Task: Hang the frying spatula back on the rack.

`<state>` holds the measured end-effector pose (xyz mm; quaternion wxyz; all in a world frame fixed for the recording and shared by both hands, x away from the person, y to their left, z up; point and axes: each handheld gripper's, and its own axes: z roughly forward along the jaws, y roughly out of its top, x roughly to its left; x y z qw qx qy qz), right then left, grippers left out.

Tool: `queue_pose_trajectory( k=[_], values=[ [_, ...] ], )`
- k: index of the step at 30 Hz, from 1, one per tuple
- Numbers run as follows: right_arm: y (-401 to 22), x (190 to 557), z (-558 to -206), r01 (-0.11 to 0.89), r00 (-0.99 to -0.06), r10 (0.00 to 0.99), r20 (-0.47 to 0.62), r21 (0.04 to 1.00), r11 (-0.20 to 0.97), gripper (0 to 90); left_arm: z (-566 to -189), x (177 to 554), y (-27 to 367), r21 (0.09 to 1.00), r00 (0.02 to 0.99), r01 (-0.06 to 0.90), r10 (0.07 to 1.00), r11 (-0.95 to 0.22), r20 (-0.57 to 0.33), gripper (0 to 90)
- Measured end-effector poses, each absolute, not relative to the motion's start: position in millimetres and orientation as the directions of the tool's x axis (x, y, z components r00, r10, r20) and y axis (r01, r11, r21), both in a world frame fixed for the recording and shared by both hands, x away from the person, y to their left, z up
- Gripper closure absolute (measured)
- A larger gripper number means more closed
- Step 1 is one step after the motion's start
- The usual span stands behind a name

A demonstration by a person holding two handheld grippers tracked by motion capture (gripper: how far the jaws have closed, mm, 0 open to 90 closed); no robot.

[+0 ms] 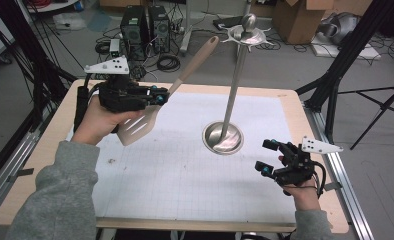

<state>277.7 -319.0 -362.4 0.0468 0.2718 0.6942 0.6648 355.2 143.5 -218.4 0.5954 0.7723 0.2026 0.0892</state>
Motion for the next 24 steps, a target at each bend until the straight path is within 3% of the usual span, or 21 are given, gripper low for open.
queue_pose_trajectory(
  k=[24],
  values=[
    [-319, 278, -362, 0.315, -0.850, 0.434, 0.298, 0.949, -0.036, 2.5, -219, 359, 131, 0.955, 0.903, 0.209, 0.415, -0.210, -0.107, 77.5]
  ],
)
